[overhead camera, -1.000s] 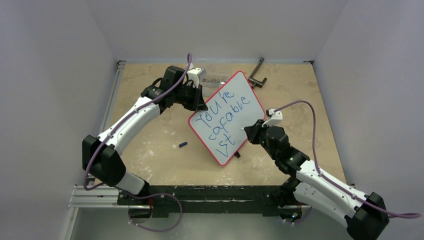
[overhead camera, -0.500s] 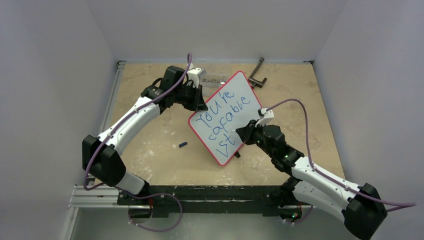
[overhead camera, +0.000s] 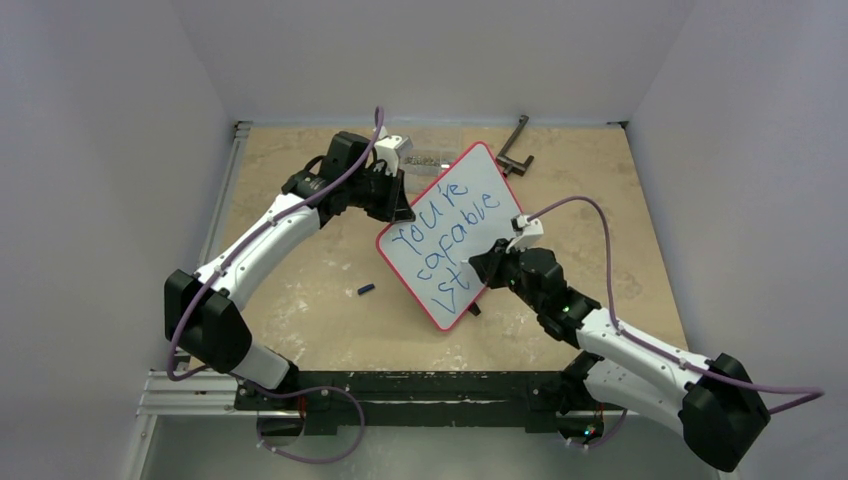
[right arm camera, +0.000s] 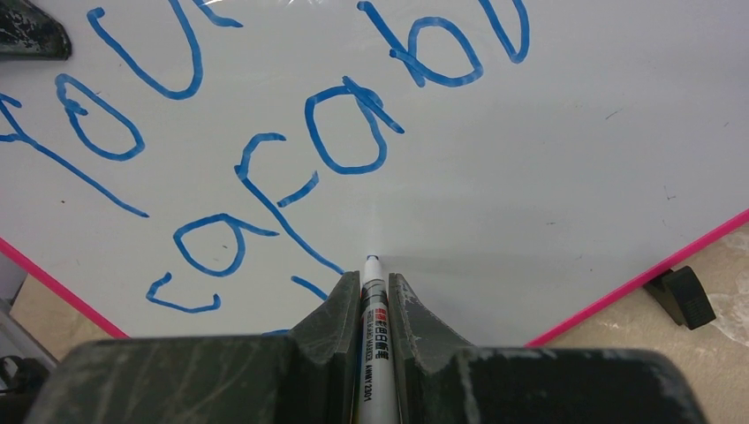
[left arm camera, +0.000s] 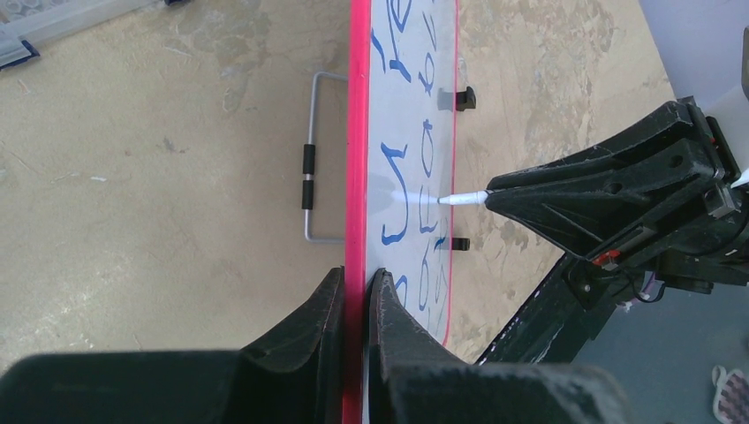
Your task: Write a sentence on the whiteboard
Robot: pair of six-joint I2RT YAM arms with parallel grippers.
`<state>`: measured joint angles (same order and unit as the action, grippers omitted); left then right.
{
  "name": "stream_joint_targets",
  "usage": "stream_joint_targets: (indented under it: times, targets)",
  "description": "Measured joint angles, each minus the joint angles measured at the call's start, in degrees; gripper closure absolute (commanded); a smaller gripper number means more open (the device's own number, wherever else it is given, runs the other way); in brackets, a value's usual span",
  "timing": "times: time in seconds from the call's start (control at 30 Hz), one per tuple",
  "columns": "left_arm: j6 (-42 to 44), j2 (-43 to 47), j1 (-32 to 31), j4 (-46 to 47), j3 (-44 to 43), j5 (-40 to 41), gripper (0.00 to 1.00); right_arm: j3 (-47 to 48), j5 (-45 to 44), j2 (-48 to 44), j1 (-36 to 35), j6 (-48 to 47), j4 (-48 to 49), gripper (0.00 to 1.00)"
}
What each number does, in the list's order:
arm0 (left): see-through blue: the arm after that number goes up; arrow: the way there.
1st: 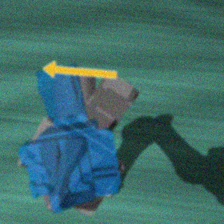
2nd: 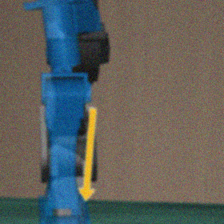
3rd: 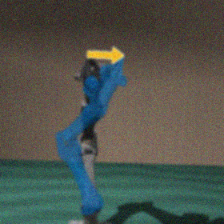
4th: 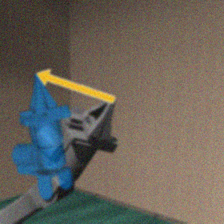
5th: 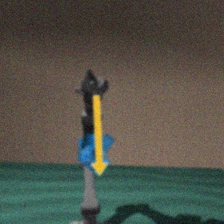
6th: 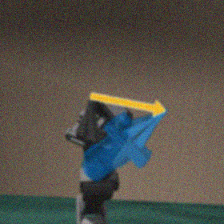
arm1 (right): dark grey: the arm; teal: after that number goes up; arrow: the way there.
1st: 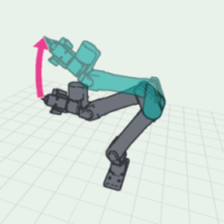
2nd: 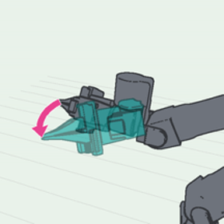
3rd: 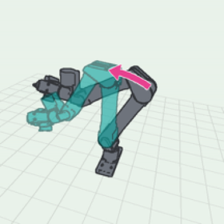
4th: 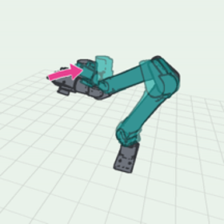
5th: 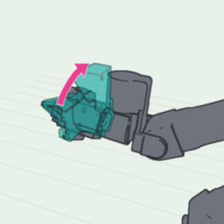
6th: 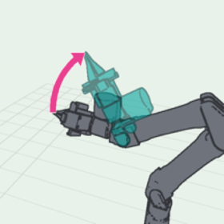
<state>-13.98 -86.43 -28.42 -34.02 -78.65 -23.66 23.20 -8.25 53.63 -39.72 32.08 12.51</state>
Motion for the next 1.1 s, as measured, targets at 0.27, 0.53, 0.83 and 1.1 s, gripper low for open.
stream_joint_targets:
  times: [0.27,0.53,0.83,1.1]
  targets:
    - [0.0,0.0,0.0,0.0,0.0,0.0,1.00,-0.5,-2.3,-0.6,0.0,1.7,-2.2,1.00]
    - [0.1,0.0,0.0,0.0,0.0,0.1,1.00,-3.0,-3.5,-2.5,0.0,4.6,-4.2,1.00]
    - [0.0,0.0,0.0,0.0,0.0,0.0,1.00,-3.3,-4.0,-3.0,0.0,6.4,-5.2,1.00]
    - [0.0,0.0,0.0,0.0,0.0,0.0,1.00,-2.2,-4.0,-2.8,0.0,6.1,-7.3,1.00]
